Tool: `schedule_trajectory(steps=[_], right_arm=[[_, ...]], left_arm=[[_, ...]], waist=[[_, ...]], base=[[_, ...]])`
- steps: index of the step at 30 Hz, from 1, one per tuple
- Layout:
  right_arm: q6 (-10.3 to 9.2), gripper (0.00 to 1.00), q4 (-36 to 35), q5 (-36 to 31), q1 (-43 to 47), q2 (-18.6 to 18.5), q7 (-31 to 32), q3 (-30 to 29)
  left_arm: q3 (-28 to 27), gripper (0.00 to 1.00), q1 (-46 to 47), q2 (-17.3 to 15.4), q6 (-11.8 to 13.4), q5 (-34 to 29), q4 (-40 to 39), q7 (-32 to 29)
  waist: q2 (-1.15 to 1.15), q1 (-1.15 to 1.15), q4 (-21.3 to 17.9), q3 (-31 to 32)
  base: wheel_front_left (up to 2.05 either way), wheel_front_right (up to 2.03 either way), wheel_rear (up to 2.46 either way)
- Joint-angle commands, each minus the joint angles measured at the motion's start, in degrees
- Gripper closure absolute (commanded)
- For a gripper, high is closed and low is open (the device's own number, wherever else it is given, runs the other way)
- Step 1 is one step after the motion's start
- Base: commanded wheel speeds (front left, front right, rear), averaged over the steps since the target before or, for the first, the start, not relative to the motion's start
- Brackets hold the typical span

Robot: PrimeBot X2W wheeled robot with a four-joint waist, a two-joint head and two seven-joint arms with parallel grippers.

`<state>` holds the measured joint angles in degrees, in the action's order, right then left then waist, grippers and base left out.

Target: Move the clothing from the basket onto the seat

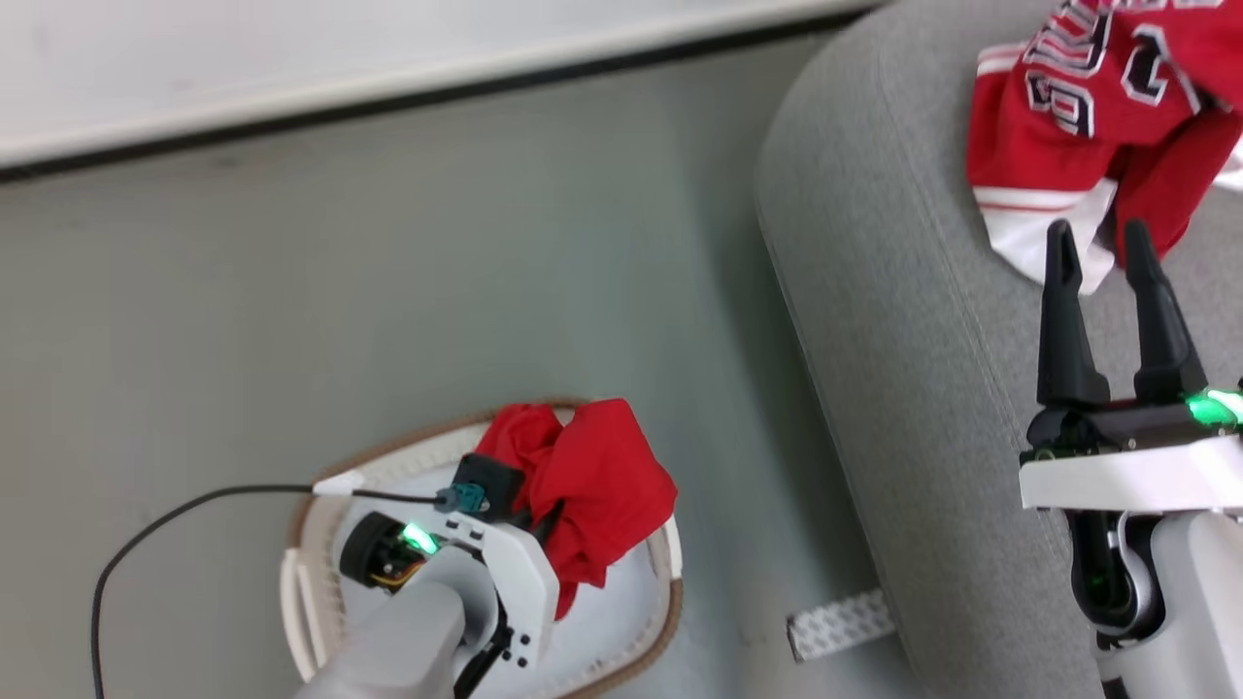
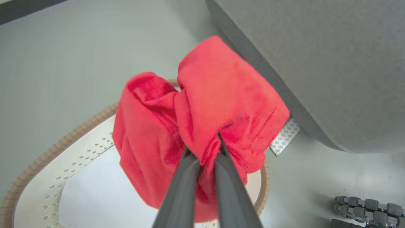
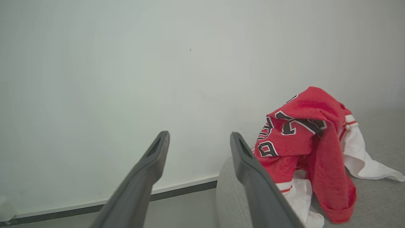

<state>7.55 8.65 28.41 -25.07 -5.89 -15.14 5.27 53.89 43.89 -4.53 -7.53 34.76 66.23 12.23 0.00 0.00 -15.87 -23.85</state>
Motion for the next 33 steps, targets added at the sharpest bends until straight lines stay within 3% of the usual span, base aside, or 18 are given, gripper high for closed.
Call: schedule_trajectory(steps=[1, 12, 20, 33], right_arm=[[-0.13, 0.0, 0.47, 0.02, 1.41, -0.94, 0.01, 0.02], [-0.13, 0.0, 2.47, 0.97, 7.05, -1.37, 0.01, 1.4], [-0.13, 0.0, 3.66, 1.75, 10.34, -1.56, 0.01, 3.56], [-0.13, 0.0, 5.19, 2.97, 13.46, -2.49, 0.01, 9.69]], left_arm=[[0.25, 1.0, -1.58, 0.12, 0.12, 1.5, -0.83, 1.0], [-2.67, 1.0, -2.89, -0.63, 0.12, 7.06, -10.53, 2.97], [-9.86, 1.0, -3.54, -1.82, 0.44, 3.46, -22.24, 2.95], [-15.01, 1.0, -2.8, -2.69, 2.8, -0.93, -37.2, 2.93]], waist=[[0.0, 0.0, 3.28, 6.51], [0.0, 0.0, 7.84, 16.21], [0.0, 0.0, 10.78, 19.42], [0.0, 0.0, 13.39, 22.78]], base=[[0.0, 0.0, 0.0], [0.0, 0.0, 0.0], [0.0, 0.0, 0.0], [0.0, 0.0, 0.0]])
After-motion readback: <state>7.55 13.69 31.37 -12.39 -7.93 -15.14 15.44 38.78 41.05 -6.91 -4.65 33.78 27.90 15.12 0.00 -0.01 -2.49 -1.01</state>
